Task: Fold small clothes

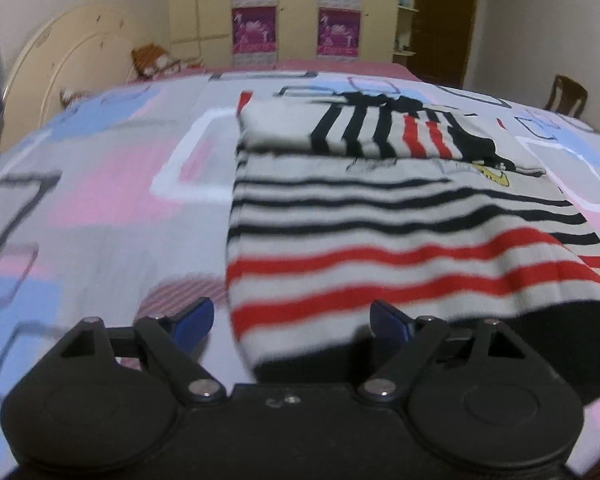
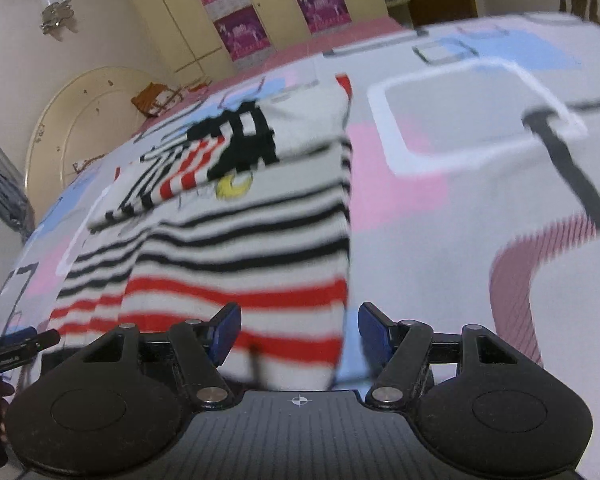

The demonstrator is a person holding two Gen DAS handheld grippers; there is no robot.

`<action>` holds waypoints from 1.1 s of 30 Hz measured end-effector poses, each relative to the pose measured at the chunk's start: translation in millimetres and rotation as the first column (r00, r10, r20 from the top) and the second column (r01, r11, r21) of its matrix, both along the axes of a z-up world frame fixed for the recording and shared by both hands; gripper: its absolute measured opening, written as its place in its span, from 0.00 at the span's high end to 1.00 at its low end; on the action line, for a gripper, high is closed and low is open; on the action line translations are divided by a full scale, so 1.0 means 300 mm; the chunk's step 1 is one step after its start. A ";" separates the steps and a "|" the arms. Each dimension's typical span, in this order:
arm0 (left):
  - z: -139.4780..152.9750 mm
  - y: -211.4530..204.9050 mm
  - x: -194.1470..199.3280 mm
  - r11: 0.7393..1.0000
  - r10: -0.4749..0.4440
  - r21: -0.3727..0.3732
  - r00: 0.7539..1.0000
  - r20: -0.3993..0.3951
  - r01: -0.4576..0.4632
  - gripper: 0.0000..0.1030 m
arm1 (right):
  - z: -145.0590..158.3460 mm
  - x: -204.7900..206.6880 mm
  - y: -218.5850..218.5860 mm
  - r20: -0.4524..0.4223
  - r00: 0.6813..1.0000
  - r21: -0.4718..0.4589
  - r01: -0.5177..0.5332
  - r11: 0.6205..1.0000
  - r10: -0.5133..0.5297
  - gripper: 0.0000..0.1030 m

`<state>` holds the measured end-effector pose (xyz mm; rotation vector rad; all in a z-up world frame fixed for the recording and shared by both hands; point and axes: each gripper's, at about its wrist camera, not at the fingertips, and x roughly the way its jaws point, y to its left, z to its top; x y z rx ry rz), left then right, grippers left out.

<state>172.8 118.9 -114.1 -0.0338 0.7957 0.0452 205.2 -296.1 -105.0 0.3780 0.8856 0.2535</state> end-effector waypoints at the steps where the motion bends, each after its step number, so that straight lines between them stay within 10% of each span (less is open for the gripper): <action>1: -0.008 0.018 -0.019 0.999 0.013 -0.034 1.000 -0.012 -0.014 0.24 | -0.014 -0.014 -0.009 -0.013 1.000 0.016 0.003 1.000 -0.003 0.37; 7: -0.038 0.120 -0.115 0.957 0.046 -0.284 0.998 -0.054 -0.059 0.30 | -0.074 -0.088 -0.061 -0.056 0.998 0.180 0.019 0.983 -0.009 0.37; 15: -0.087 0.223 -0.070 0.780 -0.062 -0.626 0.993 -0.105 -0.018 0.31 | -0.110 -0.111 -0.064 -0.077 0.997 0.401 0.012 0.916 0.021 0.44; 20: -0.104 0.201 -0.063 0.739 -0.111 -0.673 0.989 -0.100 0.015 0.32 | -0.142 -0.104 -0.097 -0.122 0.993 0.483 0.057 0.874 0.003 0.56; 22: -0.120 0.181 -0.088 0.709 -0.145 -0.705 0.983 -0.110 0.025 0.47 | -0.136 -0.131 -0.087 -0.119 0.992 0.483 0.023 0.875 0.039 0.56; 27: -0.149 0.186 -0.064 0.696 -0.067 -0.718 0.993 -0.098 -0.024 0.59 | -0.130 -0.121 -0.060 -0.110 0.992 0.471 0.003 0.882 0.055 0.67; 29: -0.152 0.185 -0.034 0.701 -0.051 -0.713 0.995 -0.086 -0.026 0.64 | -0.132 -0.095 -0.063 -0.110 0.993 0.471 0.012 0.882 0.045 0.97; 31: -0.142 0.173 -0.032 0.738 -0.046 -0.674 0.995 -0.083 -0.022 0.95 | -0.125 -0.088 -0.057 -0.098 0.994 0.431 0.009 0.902 0.037 0.96; 33: -0.117 0.181 -0.087 0.717 -0.025 -0.697 1.000 -0.002 0.016 0.94 | -0.091 -0.125 -0.082 -0.034 0.999 0.448 -0.003 0.894 0.020 0.96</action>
